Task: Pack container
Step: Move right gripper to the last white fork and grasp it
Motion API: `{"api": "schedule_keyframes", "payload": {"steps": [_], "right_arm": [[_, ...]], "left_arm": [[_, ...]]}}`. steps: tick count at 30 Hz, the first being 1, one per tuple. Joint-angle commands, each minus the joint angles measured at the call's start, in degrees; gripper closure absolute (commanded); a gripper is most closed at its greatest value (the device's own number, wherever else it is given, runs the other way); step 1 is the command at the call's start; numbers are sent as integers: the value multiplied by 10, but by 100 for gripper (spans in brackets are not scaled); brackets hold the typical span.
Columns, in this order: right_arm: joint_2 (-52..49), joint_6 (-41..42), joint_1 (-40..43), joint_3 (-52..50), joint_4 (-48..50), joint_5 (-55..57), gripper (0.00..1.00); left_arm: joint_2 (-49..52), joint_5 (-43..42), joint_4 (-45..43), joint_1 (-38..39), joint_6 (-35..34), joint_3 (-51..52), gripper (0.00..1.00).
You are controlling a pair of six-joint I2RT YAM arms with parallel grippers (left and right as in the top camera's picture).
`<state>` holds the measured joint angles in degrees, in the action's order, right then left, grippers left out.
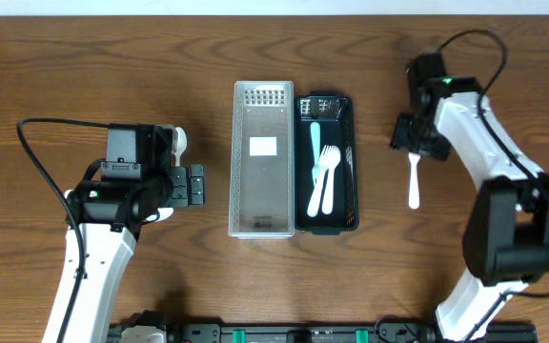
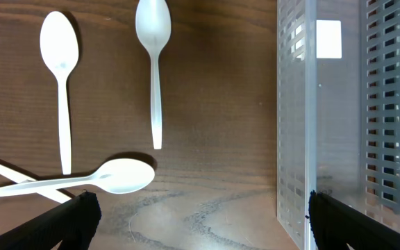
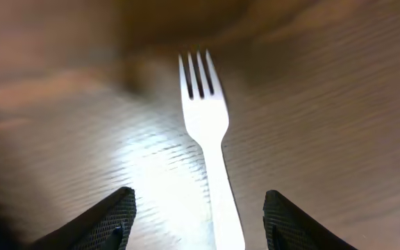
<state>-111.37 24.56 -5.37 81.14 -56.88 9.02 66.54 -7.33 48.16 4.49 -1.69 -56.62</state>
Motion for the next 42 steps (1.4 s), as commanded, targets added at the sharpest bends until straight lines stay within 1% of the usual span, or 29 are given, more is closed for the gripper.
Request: {"api": "schedule_keyframes", "payload": {"steps": [1,12,17,25,31,35,41,42], "right_arm": [[-23,-30,14,-13,7,6,38],[-41,-54,42,-24,27,-5,40],[-41,-62,54,-57,58,-43,41],[-41,-62,55,-102,96,-48,41],[-41,-62,54,-107,97,-48,50],[-41,-62,54,-107,97,-48,66],[-41,-62,54,-107,97,-48,68],[-41,-62,54,-107,97,-48,70]], "left_arm": [[0,-2,2,-3,-1,-10,2],[0,-2,2,-3,-2,-10,2],[0,-2,2,-3,-2,-10,2],[0,-2,2,-3,-2,-10,2],[0,-2,2,-3,-2,-10,2],[0,-2,2,-3,-2,-10,2],[0,-2,2,-3,-2,-10,2],[0,-2,2,-3,-2,-10,2]]}}
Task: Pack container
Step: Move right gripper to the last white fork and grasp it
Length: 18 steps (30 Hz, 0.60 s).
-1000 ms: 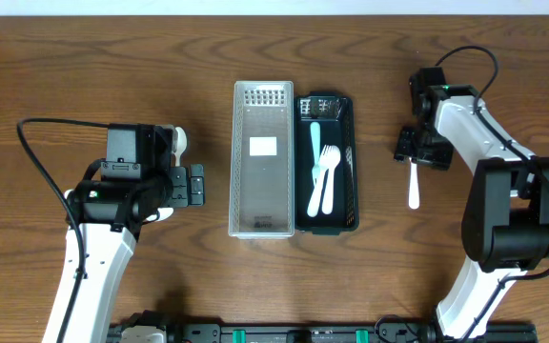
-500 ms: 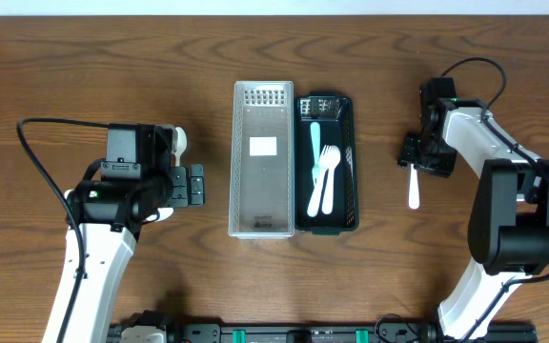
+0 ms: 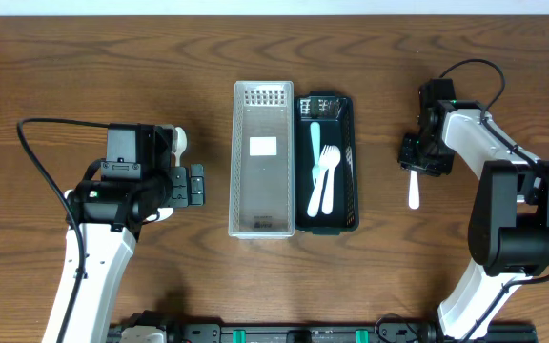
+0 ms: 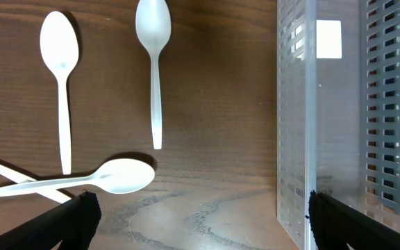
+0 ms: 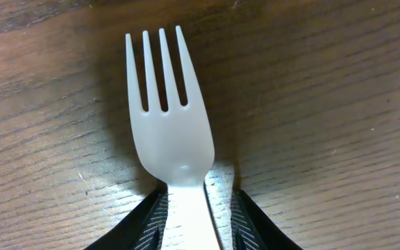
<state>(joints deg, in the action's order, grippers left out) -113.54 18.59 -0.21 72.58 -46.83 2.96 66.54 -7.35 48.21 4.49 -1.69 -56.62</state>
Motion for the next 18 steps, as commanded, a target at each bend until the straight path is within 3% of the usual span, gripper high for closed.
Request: {"api": "schedule_keyframes", "payload": {"steps": [1,4,11,15,18], "right_arm": [[-19,-2,2,-21,-3,13,71],[-19,-2,2,-21,-3,13,80],[-19,-3,2,-21,-3,13,82],[-19,-2,1,-21,-3,12,96],[-14,-5,-4,-21,-4,13,99]], "left_arm": [[0,-2,2,-3,-2,-10,2],[0,-2,2,-3,-2,-10,2],[0,-2,2,-3,-2,-10,2],[0,-2,2,-3,-2,-10,2],[0,-2,2,-3,-2,-10,2]]}}
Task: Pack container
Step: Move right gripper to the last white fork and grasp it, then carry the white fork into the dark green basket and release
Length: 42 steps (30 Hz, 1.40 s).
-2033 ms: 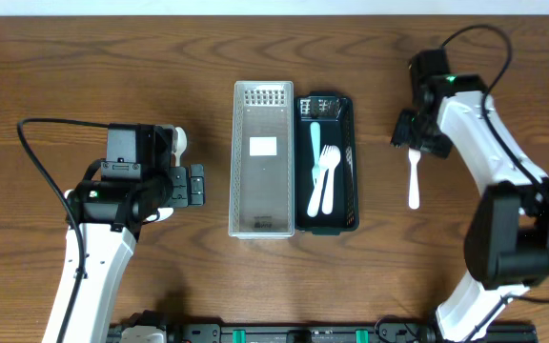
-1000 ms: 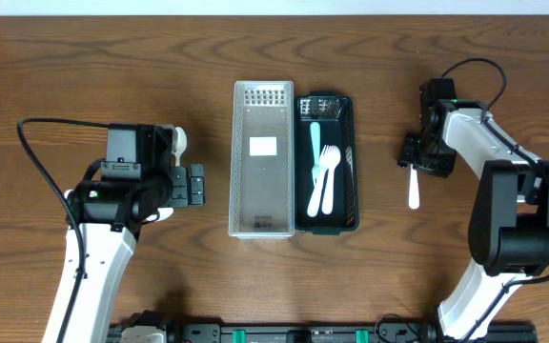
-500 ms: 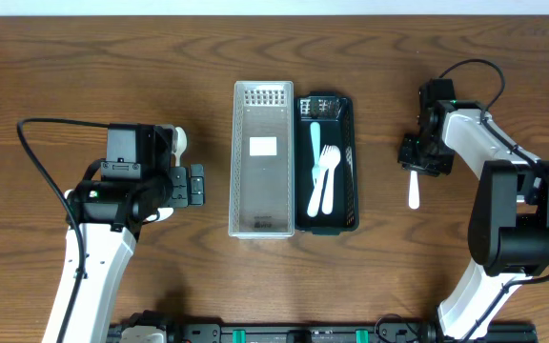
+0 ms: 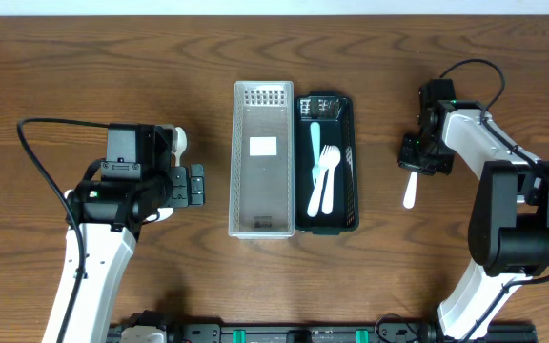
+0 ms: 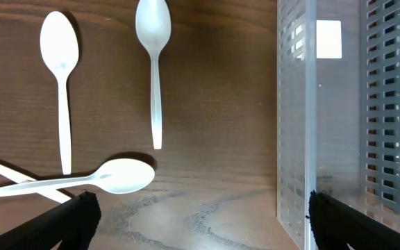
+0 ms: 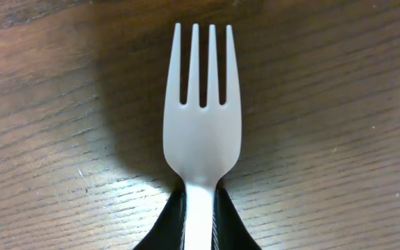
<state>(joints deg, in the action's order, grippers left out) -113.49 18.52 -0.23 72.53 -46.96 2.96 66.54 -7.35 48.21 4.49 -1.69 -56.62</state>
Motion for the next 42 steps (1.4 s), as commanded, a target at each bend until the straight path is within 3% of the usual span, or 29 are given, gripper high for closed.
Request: {"api": "schedule_keyframes", "payload": {"steps": [1,9,17,22,30,35,39,42], "right_arm": [[-11,-4,-6,-19,-6,13,99],[89,-8,-55,41,-70,12,99],[193,32,-176,132,-97,-15,99],[185,59,-248,129,-92,-15,98],[91,72,-315,129,-86,-15,98],[50,71,-325,129,-80,-15,90],[50,71,-324,129,-71,-15,69],[55,61,-322,130,-70,-14,68]], "left_arm": [[0,-2,2,-3,-2,-10,2],[0,-2,2,-3,-2,-10,2],[0,-2,3,-3,-2,-10,2],[0,-2,6,-3,-2,-10,2],[0,-2,8,-3,-2,-10,2],[0,-2,12,-3,-2,-10,2],[0,-2,13,-3,-2,-10,2],[0,-2,13,-3,-2,-10,2]]}}
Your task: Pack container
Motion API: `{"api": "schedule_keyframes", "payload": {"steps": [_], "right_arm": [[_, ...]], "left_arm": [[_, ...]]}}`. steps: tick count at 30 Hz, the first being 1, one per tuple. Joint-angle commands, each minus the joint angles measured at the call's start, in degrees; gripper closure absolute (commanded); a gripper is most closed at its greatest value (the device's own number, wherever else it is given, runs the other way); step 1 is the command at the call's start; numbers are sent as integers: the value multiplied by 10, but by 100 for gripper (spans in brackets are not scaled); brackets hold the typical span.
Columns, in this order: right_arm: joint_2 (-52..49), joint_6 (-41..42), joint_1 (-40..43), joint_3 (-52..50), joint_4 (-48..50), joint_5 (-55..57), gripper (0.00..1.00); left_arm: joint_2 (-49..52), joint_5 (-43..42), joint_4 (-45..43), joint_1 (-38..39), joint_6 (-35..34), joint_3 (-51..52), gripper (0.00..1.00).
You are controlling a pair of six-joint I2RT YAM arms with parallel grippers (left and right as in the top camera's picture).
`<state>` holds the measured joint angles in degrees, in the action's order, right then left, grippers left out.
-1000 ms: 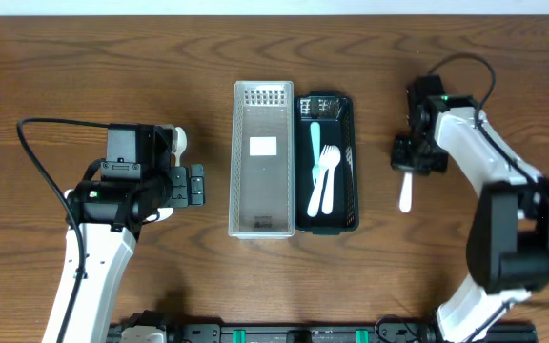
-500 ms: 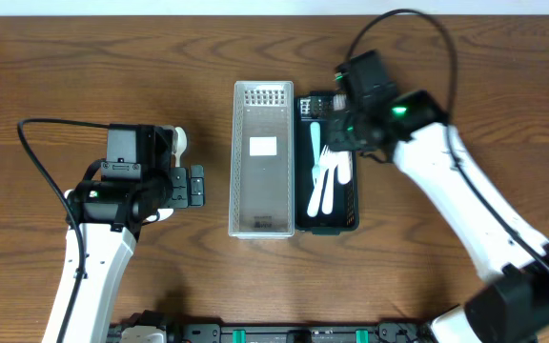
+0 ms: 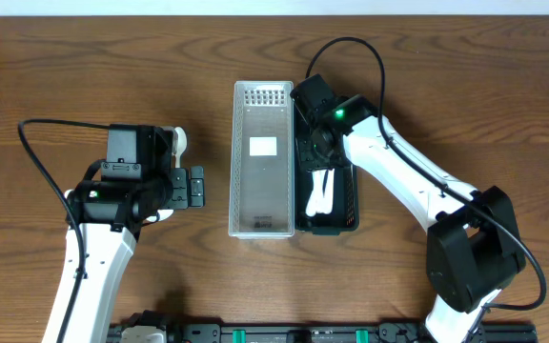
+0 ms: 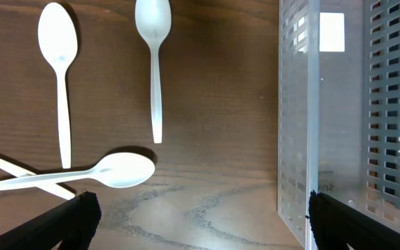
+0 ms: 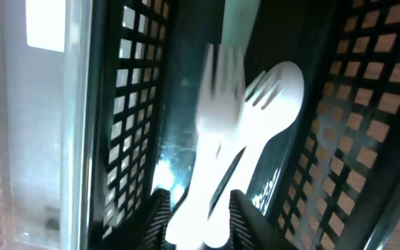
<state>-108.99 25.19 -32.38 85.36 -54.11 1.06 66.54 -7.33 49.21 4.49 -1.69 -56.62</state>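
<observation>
My right gripper (image 5: 200, 212) hangs inside the black mesh basket (image 5: 367, 104), its fingers (image 5: 155, 208) parted wider than the handle between them. A blurred white fork (image 5: 217, 76) lies between them, over another white fork (image 5: 276, 87) and a mint utensil (image 5: 242, 14). From overhead the right gripper (image 3: 315, 143) covers the basket's (image 3: 354, 191) upper half, with white forks (image 3: 320, 193) below it. The clear container (image 3: 236, 162) stands beside the basket. My left gripper (image 4: 200, 222) is open over bare table, near three white spoons (image 4: 60, 62), (image 4: 153, 42), (image 4: 110, 172).
The clear container's wall (image 4: 294, 104) stands close to the right of the left gripper. The left arm (image 3: 122, 181) hides the spoons from overhead. Cables loop from both arms. The table's right side shows only wood.
The right gripper was shut on the fork on the table at the right. Now it is inside the black basket with the fork, and its fingers have opened. The left arm has barely shifted.
The right gripper stood open above a fork on the table's right side. Then it was down around the handle, then shut on it. Now the fork is in the black basket with the other forks. The left gripper has stayed open by the spoons.
</observation>
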Motion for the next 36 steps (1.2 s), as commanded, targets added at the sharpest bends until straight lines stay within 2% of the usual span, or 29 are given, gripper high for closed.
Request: {"api": "schedule_keyframes", "payload": {"steps": [1,6,10,14,19,24,29,36], "right_arm": [[12,-6,1,2,1,7,68],[38,-29,14,26,-15,11,66],[80,-36,39,75,-69,40,63],[133,-26,81,94,-111,49,51],[171,9,155,94,-189,49,38],[172,8,205,72,-215,54,37],[191,-24,211,66,-212,114,37],[313,-56,212,66,-204,127,36]], "left_arm": [[0,-2,3,-3,-2,-10,2],[-1,-2,8,-3,-2,-10,2],[-16,-2,33,-3,-1,-28,2],[-22,2,66,-3,-1,-91,2],[18,56,62,-3,-2,-154,2],[85,59,28,-3,-2,-160,2],[111,59,21,-2,-1,-160,2],[115,59,9,-2,0,-160,2]]}}
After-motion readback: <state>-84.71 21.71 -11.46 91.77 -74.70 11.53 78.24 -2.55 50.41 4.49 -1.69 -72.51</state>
